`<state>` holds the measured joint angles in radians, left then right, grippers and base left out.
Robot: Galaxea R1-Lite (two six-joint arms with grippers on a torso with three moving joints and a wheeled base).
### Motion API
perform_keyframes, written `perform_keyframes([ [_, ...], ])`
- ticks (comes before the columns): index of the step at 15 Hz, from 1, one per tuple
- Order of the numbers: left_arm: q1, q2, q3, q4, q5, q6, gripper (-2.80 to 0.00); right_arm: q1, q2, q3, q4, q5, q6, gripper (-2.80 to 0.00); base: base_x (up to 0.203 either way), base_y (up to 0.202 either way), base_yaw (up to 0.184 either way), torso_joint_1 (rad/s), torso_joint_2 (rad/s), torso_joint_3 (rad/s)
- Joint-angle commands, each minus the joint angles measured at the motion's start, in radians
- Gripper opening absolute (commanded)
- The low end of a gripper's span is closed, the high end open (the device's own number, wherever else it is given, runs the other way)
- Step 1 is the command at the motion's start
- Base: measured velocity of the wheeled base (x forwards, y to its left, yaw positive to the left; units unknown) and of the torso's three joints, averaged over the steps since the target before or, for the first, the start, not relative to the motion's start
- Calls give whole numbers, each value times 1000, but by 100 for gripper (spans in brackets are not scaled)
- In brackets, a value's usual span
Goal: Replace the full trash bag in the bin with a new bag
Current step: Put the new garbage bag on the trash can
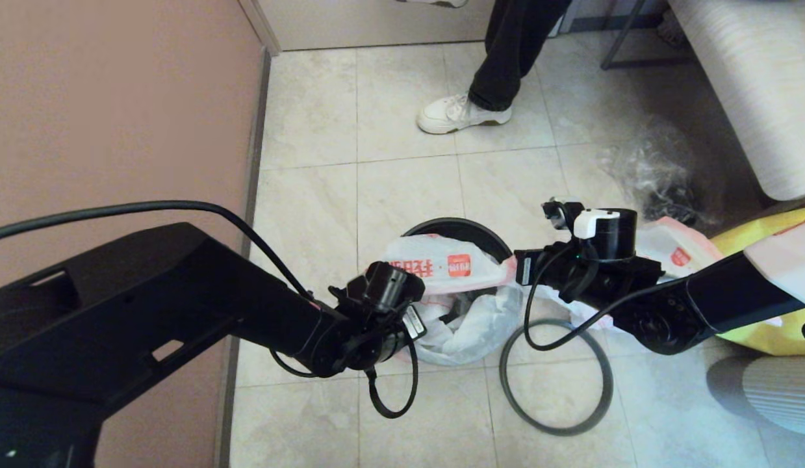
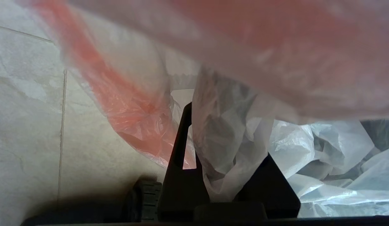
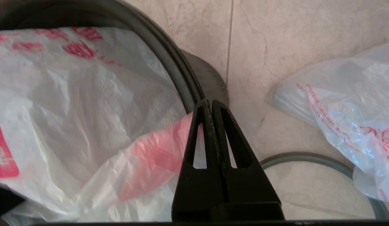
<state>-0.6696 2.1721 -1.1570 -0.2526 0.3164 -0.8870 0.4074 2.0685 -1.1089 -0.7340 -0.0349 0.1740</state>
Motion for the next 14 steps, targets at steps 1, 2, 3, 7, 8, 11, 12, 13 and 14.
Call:
perform_keyframes([
  [1, -2, 3, 0, -2, 1, -6, -280, 2, -8, -5, -2, 0, 1, -280, 0, 0, 0, 0, 0, 0],
  [2, 1, 3, -1, -2, 1, -6, -280, 3, -30, 4, -2, 0, 4, -280, 0, 0, 0, 0, 0, 0],
  [3, 2, 3, -3, -2, 1, -6, -280, 3, -61, 28, 1, 0, 23, -280, 0, 0, 0, 0, 0, 0],
  [7, 7, 5, -7, -2, 1, -6, -280, 19, -224, 254, 31, 0, 52, -280, 0, 0, 0, 0, 0, 0],
  [8, 10, 5, -9, -4, 1, -6, -280, 26, -275, 288, 34, 0, 54, -280, 0, 0, 0, 0, 0, 0],
  [11, 15, 6, -13, -4, 1, -7, -280, 108, -402, 392, 98, 3, 57, -280, 0, 0, 0, 0, 0, 0],
  [12, 15, 9, -14, -4, 1, -7, -280, 142, -399, 405, 137, 6, 57, -280, 0, 0, 0, 0, 0, 0],
  [13, 15, 8, -15, -4, 1, -7, -280, 151, -370, 408, 144, 16, 58, -280, 0, 0, 0, 0, 0, 0],
  [14, 15, 5, -14, -4, 1, -7, -280, 156, -329, 407, 145, 34, 57, -280, 0, 0, 0, 0, 0, 0],
])
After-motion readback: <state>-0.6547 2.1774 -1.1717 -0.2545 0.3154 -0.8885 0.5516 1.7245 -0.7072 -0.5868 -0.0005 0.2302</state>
